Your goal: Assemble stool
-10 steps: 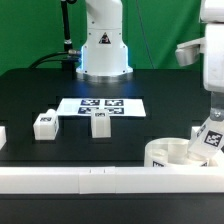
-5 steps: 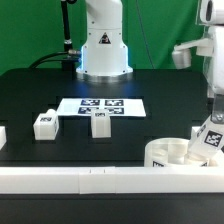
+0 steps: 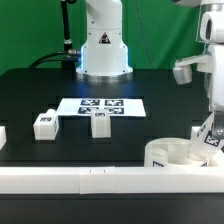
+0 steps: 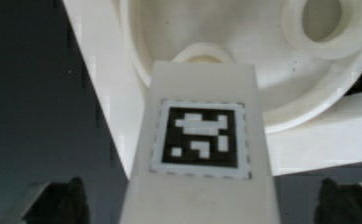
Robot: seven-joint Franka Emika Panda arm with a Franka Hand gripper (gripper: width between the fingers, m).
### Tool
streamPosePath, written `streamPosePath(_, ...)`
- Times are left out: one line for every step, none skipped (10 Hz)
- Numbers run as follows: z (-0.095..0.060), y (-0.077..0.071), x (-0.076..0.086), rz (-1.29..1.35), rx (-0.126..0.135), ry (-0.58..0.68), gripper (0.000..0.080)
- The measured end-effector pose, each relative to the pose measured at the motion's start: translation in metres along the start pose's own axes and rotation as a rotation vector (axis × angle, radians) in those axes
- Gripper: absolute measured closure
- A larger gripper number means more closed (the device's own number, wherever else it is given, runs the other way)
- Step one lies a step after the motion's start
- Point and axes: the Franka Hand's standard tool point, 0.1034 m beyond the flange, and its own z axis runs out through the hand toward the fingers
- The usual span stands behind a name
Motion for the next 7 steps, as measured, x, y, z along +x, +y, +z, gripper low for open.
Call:
streamPosePath(0.0002,0.0,-0.0001,0.015,0.0,0.0,0.0271)
streamPosePath(0.0004,-0.0001,-0.0005,0.015,0.001,-0.001,0.041)
streamPosePath(0.0006,-0.0002,-0.0006,0.03,0.002,-0.001,0.0462)
streamPosePath(0.0007,-0.0002,-0.0007,0.121,0.002,-0.001,0.0462)
streamPosePath(0.0007,-0.0002,-0.0006,0.206,0.002,-0.001,0.0462)
streamPosePath(0.0007,-0.0002,-0.0007,0.279,0.002,-0.001,0.0462)
streamPosePath(0.0006,-0.0003,-0.0005,0.353,0.002,0.0,0.0462)
